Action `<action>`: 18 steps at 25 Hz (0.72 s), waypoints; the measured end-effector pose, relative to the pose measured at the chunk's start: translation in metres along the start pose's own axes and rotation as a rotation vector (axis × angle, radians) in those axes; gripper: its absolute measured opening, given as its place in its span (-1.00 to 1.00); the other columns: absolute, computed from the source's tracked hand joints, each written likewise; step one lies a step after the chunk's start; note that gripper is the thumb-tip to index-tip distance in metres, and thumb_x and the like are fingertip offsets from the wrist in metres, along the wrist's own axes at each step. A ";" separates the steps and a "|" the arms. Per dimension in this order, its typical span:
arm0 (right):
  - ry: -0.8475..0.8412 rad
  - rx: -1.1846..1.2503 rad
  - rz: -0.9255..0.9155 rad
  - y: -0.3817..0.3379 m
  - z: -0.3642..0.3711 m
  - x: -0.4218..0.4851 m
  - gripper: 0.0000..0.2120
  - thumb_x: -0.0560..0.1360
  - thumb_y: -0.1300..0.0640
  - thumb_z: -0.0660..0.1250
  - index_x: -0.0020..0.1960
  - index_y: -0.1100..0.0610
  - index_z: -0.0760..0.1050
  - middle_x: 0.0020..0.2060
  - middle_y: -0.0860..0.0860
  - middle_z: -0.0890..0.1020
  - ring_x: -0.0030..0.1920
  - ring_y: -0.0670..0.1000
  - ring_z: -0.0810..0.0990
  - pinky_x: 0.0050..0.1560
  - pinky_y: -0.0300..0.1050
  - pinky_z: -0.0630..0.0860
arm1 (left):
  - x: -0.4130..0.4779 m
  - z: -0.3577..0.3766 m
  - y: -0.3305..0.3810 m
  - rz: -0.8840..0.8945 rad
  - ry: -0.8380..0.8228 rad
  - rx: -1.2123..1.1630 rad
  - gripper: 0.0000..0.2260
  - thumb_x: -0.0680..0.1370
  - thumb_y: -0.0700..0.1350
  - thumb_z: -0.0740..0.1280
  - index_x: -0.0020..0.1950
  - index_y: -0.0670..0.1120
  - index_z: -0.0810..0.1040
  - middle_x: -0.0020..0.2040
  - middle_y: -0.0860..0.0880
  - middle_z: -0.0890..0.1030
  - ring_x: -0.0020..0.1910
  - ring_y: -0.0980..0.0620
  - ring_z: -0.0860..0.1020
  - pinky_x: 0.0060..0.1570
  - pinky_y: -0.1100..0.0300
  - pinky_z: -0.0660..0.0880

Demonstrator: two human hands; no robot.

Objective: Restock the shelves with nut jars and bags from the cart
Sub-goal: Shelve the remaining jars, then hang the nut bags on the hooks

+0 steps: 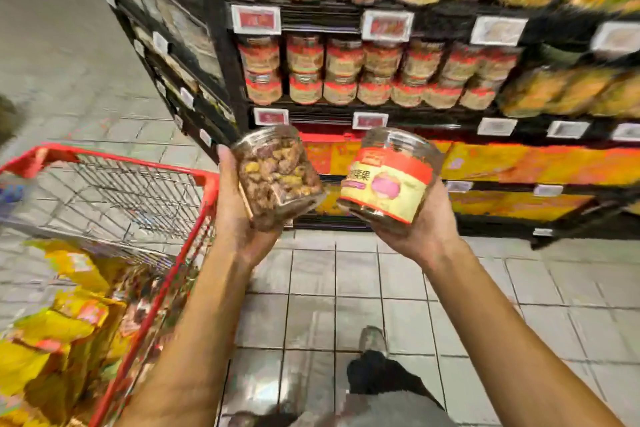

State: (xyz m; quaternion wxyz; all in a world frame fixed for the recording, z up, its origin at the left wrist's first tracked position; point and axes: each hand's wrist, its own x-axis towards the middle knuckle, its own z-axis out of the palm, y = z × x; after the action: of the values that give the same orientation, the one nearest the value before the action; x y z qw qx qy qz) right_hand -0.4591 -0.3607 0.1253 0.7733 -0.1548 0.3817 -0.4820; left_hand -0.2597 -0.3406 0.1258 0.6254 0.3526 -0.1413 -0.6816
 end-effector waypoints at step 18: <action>0.030 0.114 0.100 -0.052 -0.043 0.243 -0.49 0.54 -0.20 0.09 -0.24 0.09 0.67 -0.32 0.07 0.69 -0.38 0.08 0.67 -0.44 -0.02 0.60 | 0.286 0.010 -0.072 0.937 0.633 0.751 -0.21 0.33 0.21 0.37 0.39 -0.24 0.28 0.28 -0.15 0.46 0.27 -0.07 0.47 0.29 0.09 0.40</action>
State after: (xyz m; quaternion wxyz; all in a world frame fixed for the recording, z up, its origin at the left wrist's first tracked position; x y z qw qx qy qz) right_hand -0.4641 -0.5902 0.0208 0.7982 -0.0842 0.3724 -0.4660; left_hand -0.3116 -0.6026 0.0000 0.7010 0.6301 -0.3164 -0.1073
